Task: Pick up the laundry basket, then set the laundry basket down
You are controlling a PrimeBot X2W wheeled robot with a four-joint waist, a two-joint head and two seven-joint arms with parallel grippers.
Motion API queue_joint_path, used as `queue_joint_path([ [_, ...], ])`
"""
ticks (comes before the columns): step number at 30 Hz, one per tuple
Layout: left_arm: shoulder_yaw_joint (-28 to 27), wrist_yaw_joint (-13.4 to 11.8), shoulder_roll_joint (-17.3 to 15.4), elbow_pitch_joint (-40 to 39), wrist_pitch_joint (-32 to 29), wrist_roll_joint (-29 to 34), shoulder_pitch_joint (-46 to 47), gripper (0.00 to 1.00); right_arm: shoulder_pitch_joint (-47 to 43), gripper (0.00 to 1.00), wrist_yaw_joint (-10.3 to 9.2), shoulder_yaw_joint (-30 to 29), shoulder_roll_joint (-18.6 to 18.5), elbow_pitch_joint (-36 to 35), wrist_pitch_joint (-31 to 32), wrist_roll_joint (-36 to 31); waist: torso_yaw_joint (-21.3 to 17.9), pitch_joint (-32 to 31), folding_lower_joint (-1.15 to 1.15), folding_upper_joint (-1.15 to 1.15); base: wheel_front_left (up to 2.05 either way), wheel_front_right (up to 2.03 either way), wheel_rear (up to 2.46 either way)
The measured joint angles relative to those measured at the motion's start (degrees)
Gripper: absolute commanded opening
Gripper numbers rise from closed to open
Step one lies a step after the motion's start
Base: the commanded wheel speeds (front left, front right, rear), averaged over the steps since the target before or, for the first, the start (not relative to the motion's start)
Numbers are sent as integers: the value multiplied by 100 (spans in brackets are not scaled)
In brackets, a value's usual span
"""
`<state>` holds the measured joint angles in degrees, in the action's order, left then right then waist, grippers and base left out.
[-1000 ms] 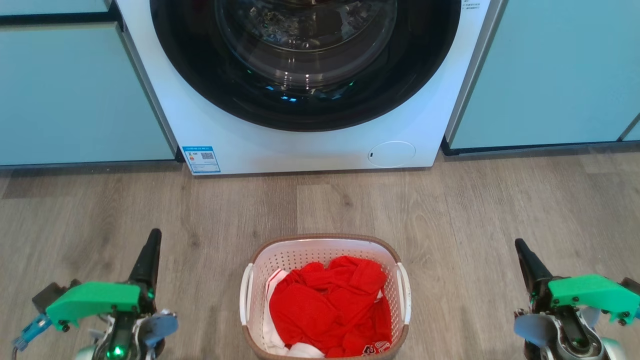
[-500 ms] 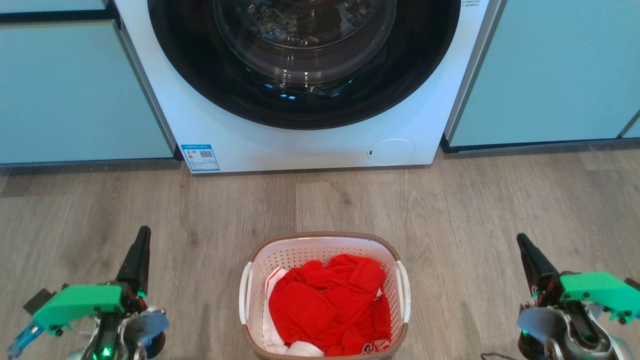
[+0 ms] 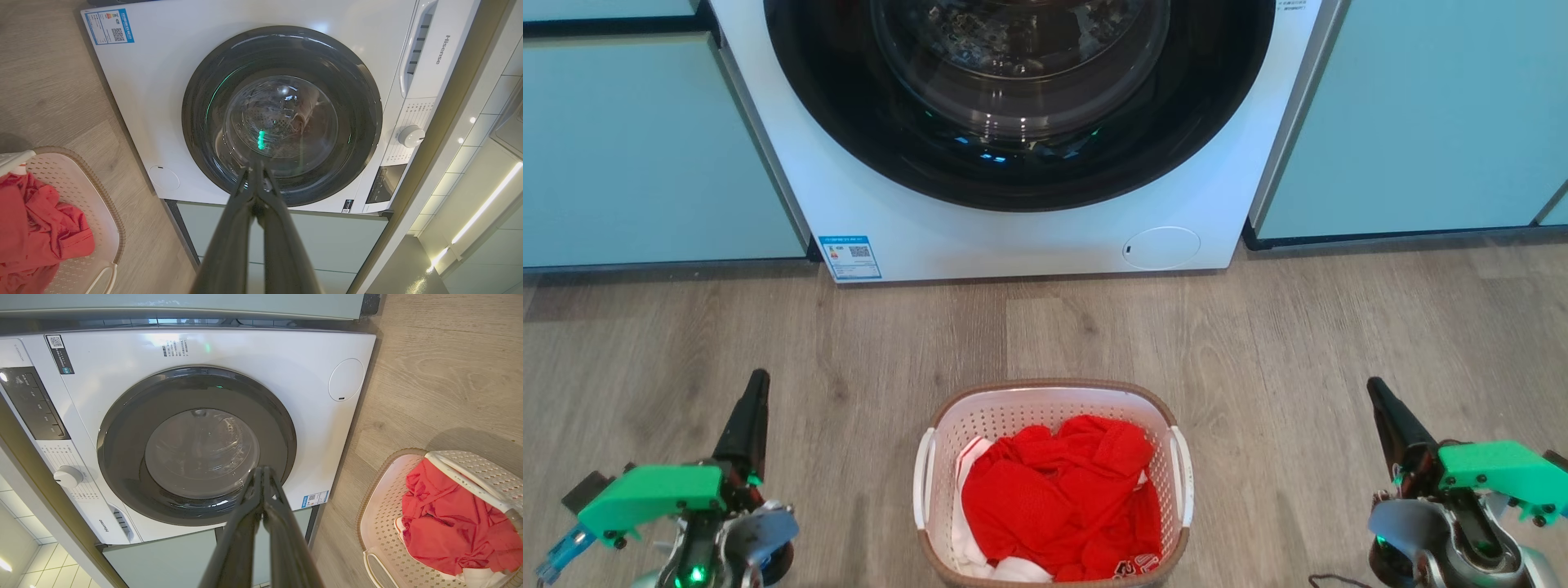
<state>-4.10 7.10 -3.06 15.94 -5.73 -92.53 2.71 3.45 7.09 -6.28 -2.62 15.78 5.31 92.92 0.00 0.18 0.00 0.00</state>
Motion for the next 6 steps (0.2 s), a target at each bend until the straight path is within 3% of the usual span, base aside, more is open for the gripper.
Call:
queue_joint_path([
  [6,-2,0,3,0,0,1,1,0,0,0,0,-14,1,0,11,-1,0,0,0,0,0,0,0],
])
